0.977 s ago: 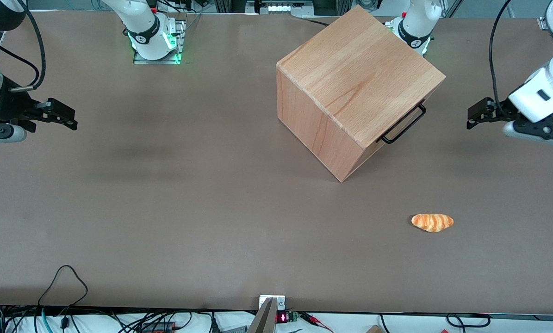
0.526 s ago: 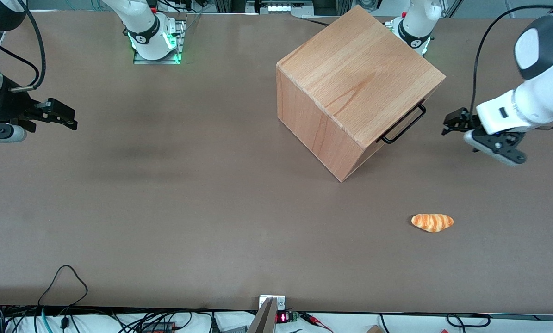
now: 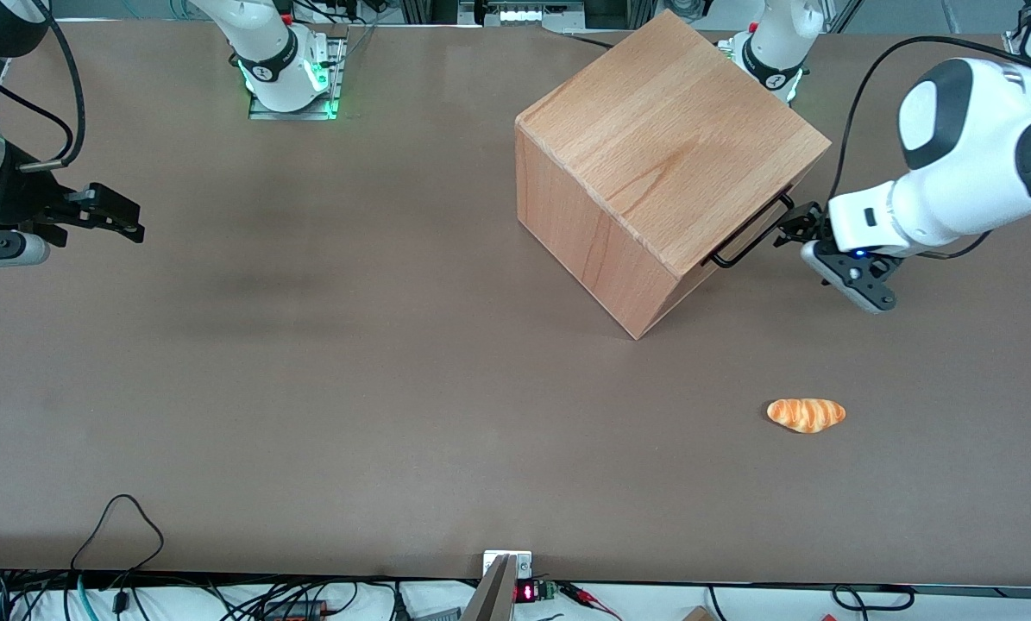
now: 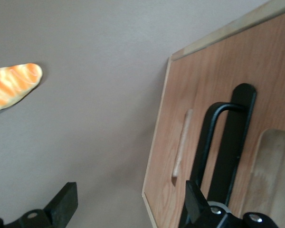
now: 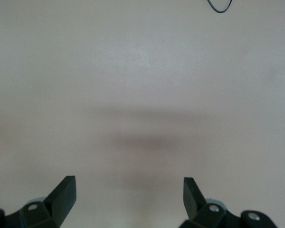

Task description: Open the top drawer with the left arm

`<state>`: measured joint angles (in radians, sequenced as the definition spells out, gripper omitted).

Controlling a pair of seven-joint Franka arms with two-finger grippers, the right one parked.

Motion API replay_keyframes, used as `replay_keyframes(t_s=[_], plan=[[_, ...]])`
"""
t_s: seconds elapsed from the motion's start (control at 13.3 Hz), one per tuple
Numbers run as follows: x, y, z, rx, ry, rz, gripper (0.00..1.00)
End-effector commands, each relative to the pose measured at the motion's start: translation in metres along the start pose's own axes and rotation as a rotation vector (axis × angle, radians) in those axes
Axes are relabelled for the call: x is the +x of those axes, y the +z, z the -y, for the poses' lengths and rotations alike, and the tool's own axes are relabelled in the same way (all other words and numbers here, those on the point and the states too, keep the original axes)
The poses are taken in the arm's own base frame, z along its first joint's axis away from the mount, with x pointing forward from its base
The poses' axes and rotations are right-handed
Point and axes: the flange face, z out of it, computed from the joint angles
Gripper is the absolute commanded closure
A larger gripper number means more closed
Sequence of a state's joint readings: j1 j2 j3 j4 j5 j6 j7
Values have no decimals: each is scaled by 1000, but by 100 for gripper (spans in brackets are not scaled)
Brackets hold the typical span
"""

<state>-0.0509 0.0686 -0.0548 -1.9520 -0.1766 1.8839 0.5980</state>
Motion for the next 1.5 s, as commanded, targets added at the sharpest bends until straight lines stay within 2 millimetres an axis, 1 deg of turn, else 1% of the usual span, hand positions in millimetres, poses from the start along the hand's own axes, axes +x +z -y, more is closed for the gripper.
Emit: replay_keyframes(t_s=[0.0, 0.23, 0.38, 0.68, 0.98, 1.2, 1.43], plan=[[-1, 11, -5, -24, 43, -3, 0], [-1, 22, -5, -44, 68, -3, 0], [1, 24, -10, -47, 76, 3, 0], [2, 25, -13, -58, 76, -3, 0], [3, 20, -15, -72, 94, -20, 0], [3, 23, -15, -75, 100, -15, 0], [0, 31, -15, -84, 98, -1, 0]])
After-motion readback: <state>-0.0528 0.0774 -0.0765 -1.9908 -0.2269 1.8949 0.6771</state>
